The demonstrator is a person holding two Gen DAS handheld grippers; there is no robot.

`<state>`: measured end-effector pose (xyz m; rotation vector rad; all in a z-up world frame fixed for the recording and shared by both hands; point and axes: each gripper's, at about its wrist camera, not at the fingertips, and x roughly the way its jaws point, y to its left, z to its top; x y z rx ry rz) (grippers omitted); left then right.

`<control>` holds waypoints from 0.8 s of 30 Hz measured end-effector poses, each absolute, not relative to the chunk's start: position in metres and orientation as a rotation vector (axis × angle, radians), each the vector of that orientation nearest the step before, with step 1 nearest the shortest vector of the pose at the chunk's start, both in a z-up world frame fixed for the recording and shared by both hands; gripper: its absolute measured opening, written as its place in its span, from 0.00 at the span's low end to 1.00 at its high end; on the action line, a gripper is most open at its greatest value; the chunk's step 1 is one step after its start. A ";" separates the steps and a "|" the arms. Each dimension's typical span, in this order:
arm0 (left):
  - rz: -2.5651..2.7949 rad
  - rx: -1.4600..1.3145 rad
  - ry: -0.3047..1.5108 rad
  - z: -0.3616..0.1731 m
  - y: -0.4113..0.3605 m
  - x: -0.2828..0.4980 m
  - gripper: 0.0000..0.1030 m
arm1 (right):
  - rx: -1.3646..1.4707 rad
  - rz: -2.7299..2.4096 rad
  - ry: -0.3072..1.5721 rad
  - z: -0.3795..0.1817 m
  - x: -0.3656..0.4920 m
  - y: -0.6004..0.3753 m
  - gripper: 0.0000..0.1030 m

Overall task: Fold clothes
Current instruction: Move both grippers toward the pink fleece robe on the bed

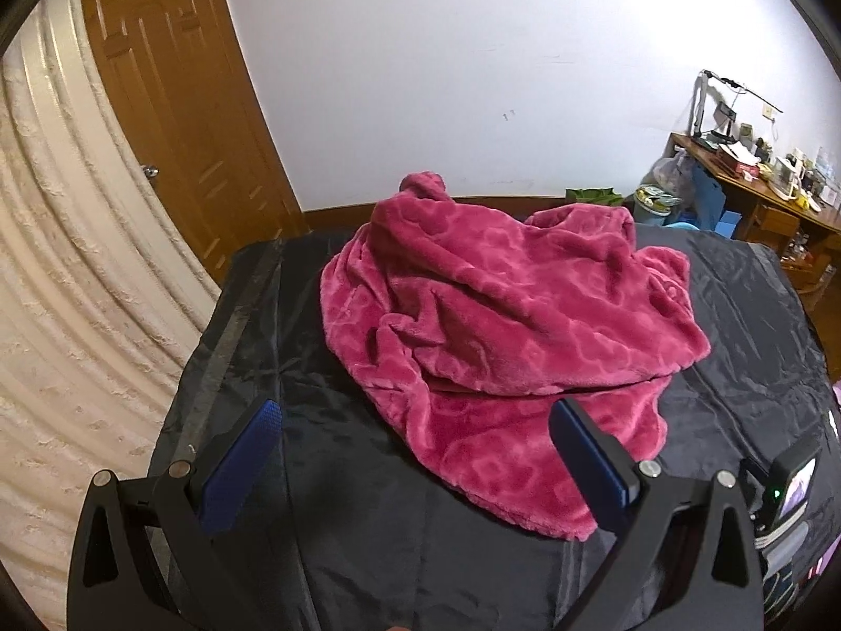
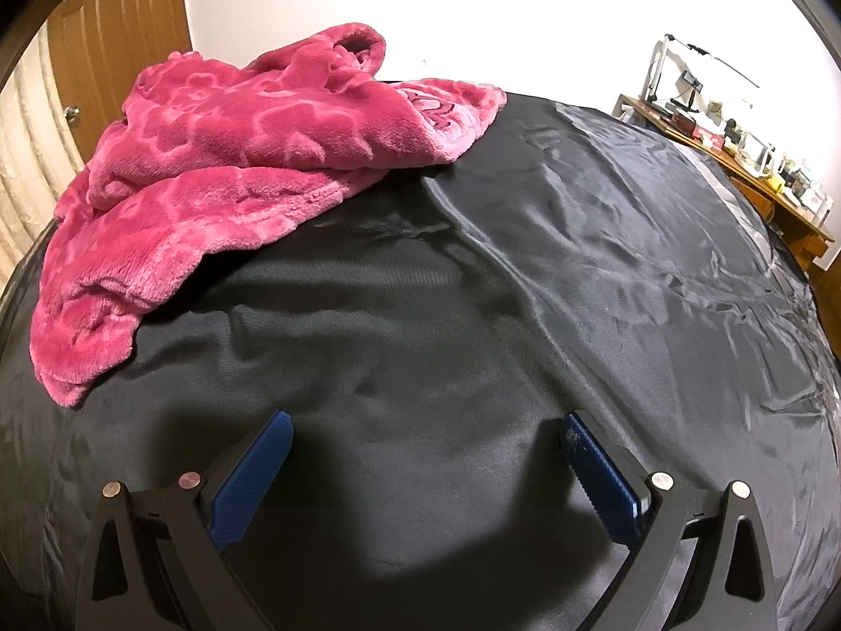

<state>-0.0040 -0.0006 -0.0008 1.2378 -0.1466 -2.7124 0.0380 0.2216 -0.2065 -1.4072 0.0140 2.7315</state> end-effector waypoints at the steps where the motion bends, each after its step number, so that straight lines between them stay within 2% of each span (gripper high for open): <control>1: -2.716 1.243 -0.142 -0.002 -0.001 -0.008 0.99 | -1.406 2.729 0.016 -0.206 0.038 0.221 1.00; 14: -2.760 1.342 -0.102 -0.024 -0.018 -0.080 0.99 | -1.399 2.703 0.037 -0.206 0.037 0.220 1.00; 18: -2.724 1.410 -0.096 -0.047 -0.034 -0.112 0.99 | -1.499 2.573 0.090 -0.202 0.022 0.218 1.00; 22: -2.639 1.560 0.014 -0.080 -0.062 -0.141 0.99 | -1.471 2.556 0.048 -0.178 0.001 0.209 1.00; 24: -2.637 1.530 0.005 -0.085 -0.071 -0.151 0.99 | -1.412 2.586 0.051 -0.159 -0.011 0.207 1.00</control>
